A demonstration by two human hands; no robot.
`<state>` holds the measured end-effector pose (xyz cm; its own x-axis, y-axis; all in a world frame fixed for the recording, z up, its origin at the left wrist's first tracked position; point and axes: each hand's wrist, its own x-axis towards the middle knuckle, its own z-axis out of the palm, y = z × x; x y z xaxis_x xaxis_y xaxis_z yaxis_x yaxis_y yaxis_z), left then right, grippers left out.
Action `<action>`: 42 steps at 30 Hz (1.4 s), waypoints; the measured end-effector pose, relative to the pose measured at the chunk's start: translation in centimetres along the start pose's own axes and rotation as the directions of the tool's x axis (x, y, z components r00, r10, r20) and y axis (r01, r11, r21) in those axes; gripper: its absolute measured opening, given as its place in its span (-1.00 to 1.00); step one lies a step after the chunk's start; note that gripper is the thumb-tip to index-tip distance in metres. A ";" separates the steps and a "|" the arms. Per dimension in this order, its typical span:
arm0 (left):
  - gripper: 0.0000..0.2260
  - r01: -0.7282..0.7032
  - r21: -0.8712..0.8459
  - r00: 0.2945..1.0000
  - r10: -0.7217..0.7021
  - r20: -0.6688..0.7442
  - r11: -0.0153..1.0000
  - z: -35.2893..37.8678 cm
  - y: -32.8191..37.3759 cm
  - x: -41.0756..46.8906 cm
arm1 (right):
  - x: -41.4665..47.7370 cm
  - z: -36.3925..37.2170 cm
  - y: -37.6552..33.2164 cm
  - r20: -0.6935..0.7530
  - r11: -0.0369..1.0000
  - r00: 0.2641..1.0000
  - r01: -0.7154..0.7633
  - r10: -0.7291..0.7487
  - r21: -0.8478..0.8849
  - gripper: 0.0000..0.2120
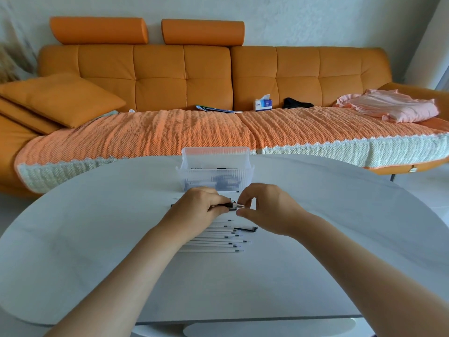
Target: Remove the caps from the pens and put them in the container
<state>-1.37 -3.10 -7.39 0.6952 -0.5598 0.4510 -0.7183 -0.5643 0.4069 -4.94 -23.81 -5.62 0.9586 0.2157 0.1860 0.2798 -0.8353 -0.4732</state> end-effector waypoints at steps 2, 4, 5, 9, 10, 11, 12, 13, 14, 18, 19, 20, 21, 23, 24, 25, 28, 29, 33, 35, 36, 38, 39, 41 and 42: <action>-0.82 -0.017 0.005 1.000 0.017 -0.008 1.000 0.1 0.1 0.1 | -0.1 0.0 0.0 -0.009 1.000 1.000 -0.006 0.006 0.009 -0.92; -0.82 -0.052 0.030 0.999 0.053 -0.006 0.998 0.2 0.1 0.1 | 0.0 0.1 0.2 0.021 0.999 0.999 -0.027 0.026 0.042 -0.88; -0.82 -0.062 0.038 0.998 0.062 -0.007 0.997 0.2 0.0 0.1 | -0.1 0.1 0.2 0.041 0.998 0.999 -0.034 0.032 0.053 -0.87; -0.83 -0.062 0.019 0.998 0.062 -0.033 0.998 0.2 0.1 0.3 | -0.3 0.1 0.2 0.033 1.000 0.999 0.009 -0.009 0.001 -0.85; -0.83 -0.066 0.017 0.997 0.066 -0.039 0.998 0.2 0.2 0.3 | -0.3 0.1 0.2 0.017 1.000 1.000 0.015 -0.015 -0.011 -0.85; -0.83 -0.073 0.021 0.996 0.074 -0.045 0.997 0.2 0.3 0.4 | -0.4 0.0 0.3 0.012 1.000 1.000 0.006 -0.006 -0.003 -0.85; -0.84 -0.083 0.029 0.995 0.084 -0.052 0.996 0.3 0.3 0.5 | -0.3 -0.1 0.3 0.022 0.999 1.000 -0.018 0.017 0.037 -0.84; -0.84 -0.091 0.038 0.994 0.093 -0.057 0.995 0.3 0.3 0.6 | -0.3 -0.1 0.4 0.044 0.994 0.998 -0.047 0.043 0.098 -0.82; -0.85 -0.096 0.046 0.993 0.099 -0.062 0.994 0.4 0.3 0.7 | -0.3 -0.1 0.5 0.068 0.985 0.996 -0.074 0.064 0.154 -0.80; -0.85 -0.077 0.064 0.995 0.080 -0.057 0.995 0.6 0.1 0.5 | -0.3 -0.1 1.0 0.122 0.981 0.986 -0.134 0.116 0.143 -0.83; -0.85 -0.048 0.073 0.997 0.052 -0.065 0.996 0.5 0.1 0.4 | -0.4 -0.2 1.2 0.136 0.985 0.982 -0.142 0.128 0.099 -0.80; -0.86 -0.009 0.089 0.997 0.016 -0.071 0.996 0.4 0.1 0.3 | -0.5 -0.2 1.3 0.158 0.988 0.978 -0.146 0.137 0.045 -0.76; -0.87 0.030 0.113 0.997 -0.022 -0.072 0.993 0.3 0.1 0.2 | -0.7 -0.3 1.4 0.182 0.989 0.973 -0.146 0.145 -0.009 -0.73; -0.88 0.086 0.165 0.995 -0.078 -0.054 0.982 0.1 0.0 -0.1 | -0.9 -0.4 1.5 0.215 0.988 0.966 -0.131 0.146 -0.082 -0.72; -0.87 0.100 0.183 0.995 -0.093 -0.044 0.978 0.0 0.0 -0.2 | -0.9 -0.3 1.5 0.223 0.988 0.964 -0.124 0.142 -0.091 -0.74; -0.86 0.109 0.194 0.994 -0.104 -0.037 0.975 0.0 0.0 -0.4 | -1.0 -0.2 1.5 0.232 0.989 0.963 -0.117 0.134 -0.089 -0.76; -0.84 0.131 0.206 0.991 -0.130 -0.017 0.970 0.2 0.0 -0.7 | -1.0 0.0 1.6 0.232 0.991 0.966 -0.099 0.117 -0.088 -0.82; -0.84 0.133 0.208 0.991 -0.134 -0.012 0.969 0.2 0.0 -0.7 | -1.0 0.0 1.7 0.220 0.991 0.968 -0.101 0.117 -0.084 -0.85; -0.83 0.137 0.204 0.990 -0.141 0.008 0.969 0.3 0.1 -0.7 | -1.0 -0.2 2.2 0.122 0.990 0.982 -0.143 0.143 -0.006 -0.91; -0.84 0.140 0.201 0.989 -0.147 0.018 0.969 0.4 0.1 -0.7 | -0.9 -0.3 2.3 0.059 0.991 0.989 -0.135 0.135 0.002 -0.92; -0.85 0.139 0.201 0.989 -0.146 0.023 0.970 0.5 0.1 -0.6 | -0.9 -0.3 2.3 0.035 0.992 0.992 -0.123 0.123 -0.003 -0.92; -0.84 0.133 0.207 0.989 -0.142 0.032 0.969 0.6 0.2 -0.6 | -0.8 -0.3 2.2 0.007 0.994 0.994 -0.105 0.105 -0.001 -0.92; -0.85 0.130 0.207 0.989 -0.140 0.035 0.970 0.6 0.3 -0.6 | -0.8 -0.3 2.2 -0.002 0.995 0.995 -0.098 0.098 0.005 -0.92; -0.85 0.129 0.201 0.989 -0.139 0.040 0.971 0.6 0.3 -0.6 | -0.8 -0.2 2.2 -0.008 0.996 0.996 -0.088 0.088 0.014 -0.92; -0.86 0.129 0.198 0.989 -0.140 0.043 0.972 0.6 0.4 -0.6 | -0.8 -0.2 2.1 -0.005 0.996 0.996 -0.084 0.084 0.019 -0.92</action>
<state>-2.06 -3.29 -7.98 0.7894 -0.5011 0.3546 -0.6032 -0.7404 0.2964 -5.09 -25.84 -6.59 0.9784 0.1420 0.1499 0.1992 -0.8408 -0.5033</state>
